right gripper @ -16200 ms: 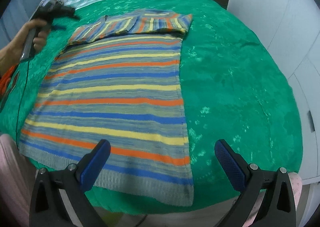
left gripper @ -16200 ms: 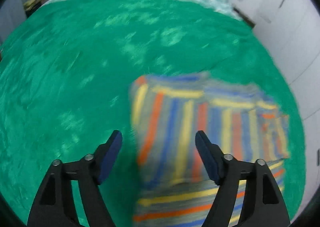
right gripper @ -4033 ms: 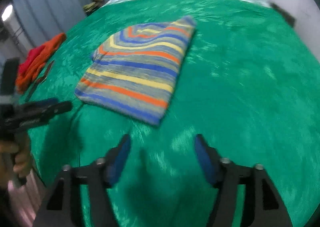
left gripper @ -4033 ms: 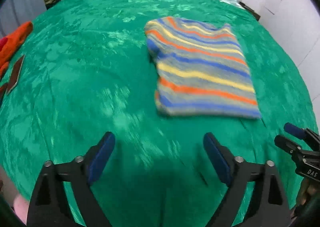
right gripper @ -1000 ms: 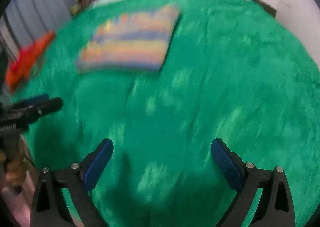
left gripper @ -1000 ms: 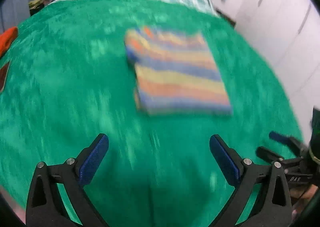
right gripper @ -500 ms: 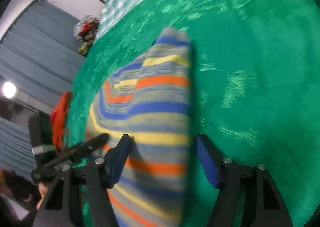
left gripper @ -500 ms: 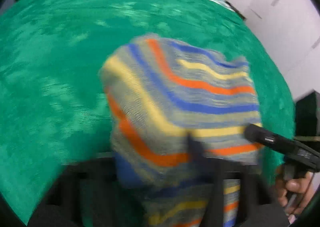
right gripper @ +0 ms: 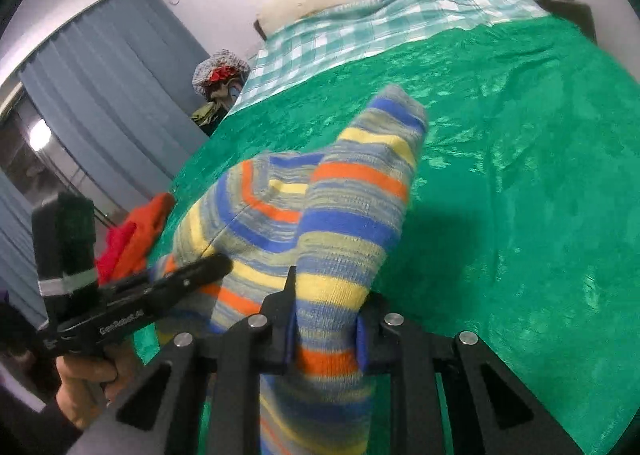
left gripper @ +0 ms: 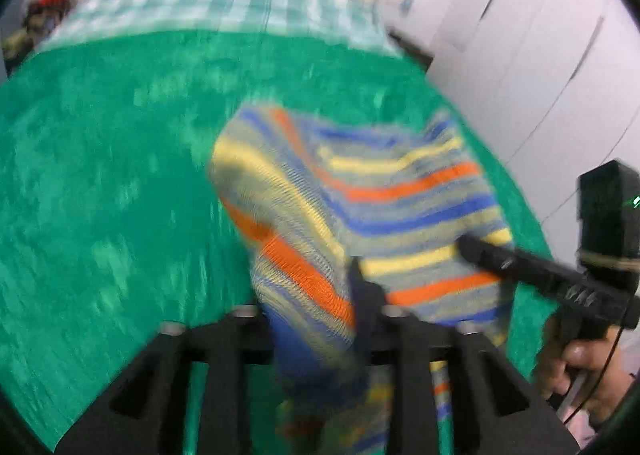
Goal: Fold small clothes
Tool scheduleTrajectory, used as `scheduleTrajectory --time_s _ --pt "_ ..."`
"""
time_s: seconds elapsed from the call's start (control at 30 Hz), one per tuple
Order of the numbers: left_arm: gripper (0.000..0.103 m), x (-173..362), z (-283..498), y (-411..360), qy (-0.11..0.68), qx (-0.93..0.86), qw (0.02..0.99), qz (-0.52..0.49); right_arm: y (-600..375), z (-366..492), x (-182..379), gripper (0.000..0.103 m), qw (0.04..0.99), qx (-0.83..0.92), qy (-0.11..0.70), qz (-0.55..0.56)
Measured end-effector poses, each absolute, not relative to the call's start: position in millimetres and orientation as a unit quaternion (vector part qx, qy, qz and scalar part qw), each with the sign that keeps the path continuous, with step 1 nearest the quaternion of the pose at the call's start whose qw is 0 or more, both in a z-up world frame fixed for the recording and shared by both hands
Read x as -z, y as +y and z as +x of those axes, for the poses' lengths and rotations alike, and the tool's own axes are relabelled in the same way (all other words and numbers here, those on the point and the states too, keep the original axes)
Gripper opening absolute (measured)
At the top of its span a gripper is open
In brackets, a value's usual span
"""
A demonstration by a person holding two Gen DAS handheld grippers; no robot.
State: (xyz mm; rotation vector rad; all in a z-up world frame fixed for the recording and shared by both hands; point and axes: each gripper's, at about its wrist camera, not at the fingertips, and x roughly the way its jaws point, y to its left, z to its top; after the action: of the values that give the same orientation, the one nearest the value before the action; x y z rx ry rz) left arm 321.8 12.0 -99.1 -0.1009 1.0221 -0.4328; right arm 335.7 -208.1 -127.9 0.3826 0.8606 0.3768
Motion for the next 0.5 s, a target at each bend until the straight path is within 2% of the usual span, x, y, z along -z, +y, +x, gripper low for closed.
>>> scheduleTrajectory --time_s 0.03,0.07,0.1,0.23,0.37,0.5 --pt "0.076 118 317 15 0.504 0.166 0.847 -0.028 -217 333 134 0.059 0.871 -0.159 0.430 0.180" --pt "0.077 130 309 18 0.509 0.137 0.850 -0.012 -223 329 140 0.090 0.869 -0.127 0.447 0.168" --pt "0.077 142 296 24 0.513 0.111 0.851 0.008 -228 321 147 0.094 0.870 -0.096 0.459 0.154" --pt "0.078 154 221 36 0.500 0.088 0.860 0.051 -250 251 169 0.093 0.865 -0.035 0.491 0.095" --pt "0.100 130 155 18 0.458 0.062 0.881 0.102 -236 165 169 0.096 0.867 -0.003 0.496 0.045" --pt "0.103 102 120 6 0.425 0.046 0.896 0.117 -209 124 149 0.102 0.877 0.019 0.479 0.025"
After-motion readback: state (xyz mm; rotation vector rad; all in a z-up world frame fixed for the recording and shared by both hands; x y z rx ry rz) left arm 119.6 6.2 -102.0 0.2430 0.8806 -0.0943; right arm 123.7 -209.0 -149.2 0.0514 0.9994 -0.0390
